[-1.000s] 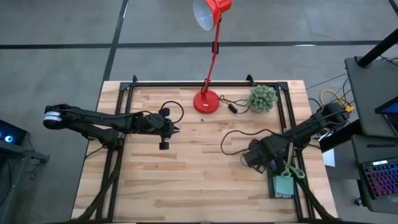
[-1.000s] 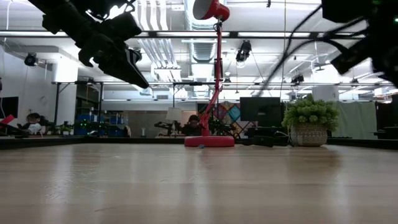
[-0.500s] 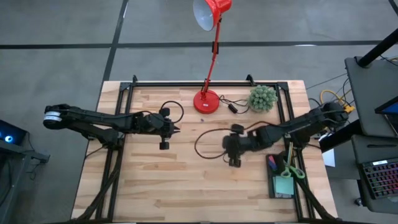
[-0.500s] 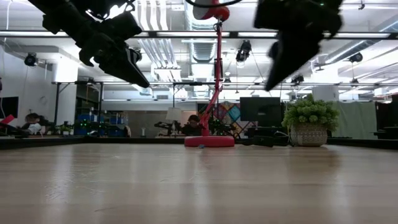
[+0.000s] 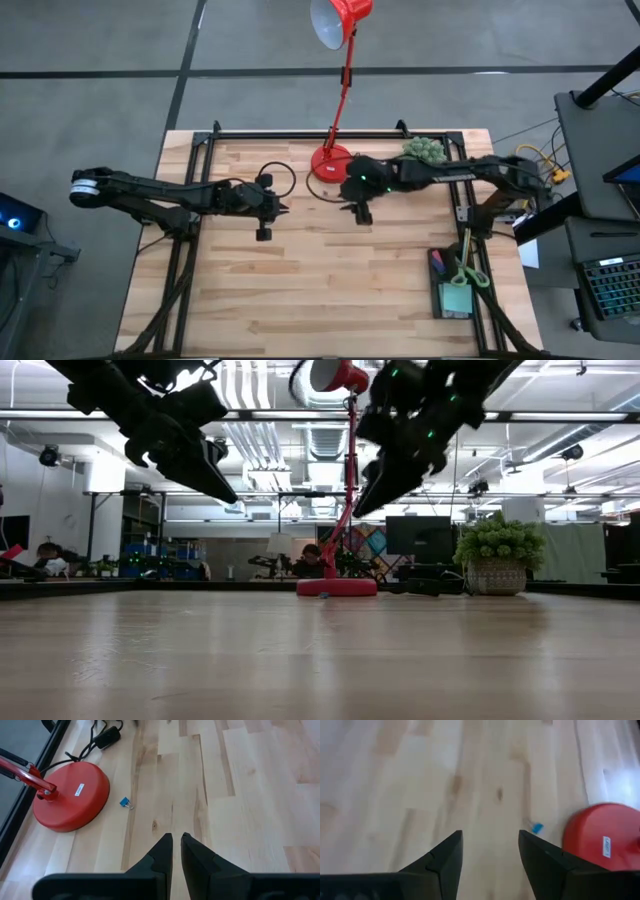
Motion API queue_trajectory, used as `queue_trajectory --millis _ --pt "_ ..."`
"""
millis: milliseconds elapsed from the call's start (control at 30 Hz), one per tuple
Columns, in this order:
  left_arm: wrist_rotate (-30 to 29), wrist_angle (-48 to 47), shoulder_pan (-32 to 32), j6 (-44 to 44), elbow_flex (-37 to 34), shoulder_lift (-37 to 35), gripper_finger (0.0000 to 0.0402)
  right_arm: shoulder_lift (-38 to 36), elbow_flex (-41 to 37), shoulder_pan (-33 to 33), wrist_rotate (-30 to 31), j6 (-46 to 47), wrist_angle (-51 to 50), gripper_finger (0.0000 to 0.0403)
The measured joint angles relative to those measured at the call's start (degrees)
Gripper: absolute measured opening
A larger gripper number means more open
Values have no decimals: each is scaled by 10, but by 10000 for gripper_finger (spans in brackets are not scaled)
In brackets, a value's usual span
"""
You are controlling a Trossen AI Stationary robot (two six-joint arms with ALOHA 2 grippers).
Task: Pick and place office supplies into organizer
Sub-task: Put the blue binder clip into the black desk organizer
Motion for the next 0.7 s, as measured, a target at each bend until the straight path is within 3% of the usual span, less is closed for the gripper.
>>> queue_trajectory --millis 200,500,700 --pt "0 0 0 0 0 -4 22 108 90 -36 -2 -74 -55 182" --pt "-1 -14 0 0 0 -11 22 259 291 -53 7 -198 -263 182" --pt "-2 -30 0 0 0 -15 22 307 352 -54 64 -271 -285 182"
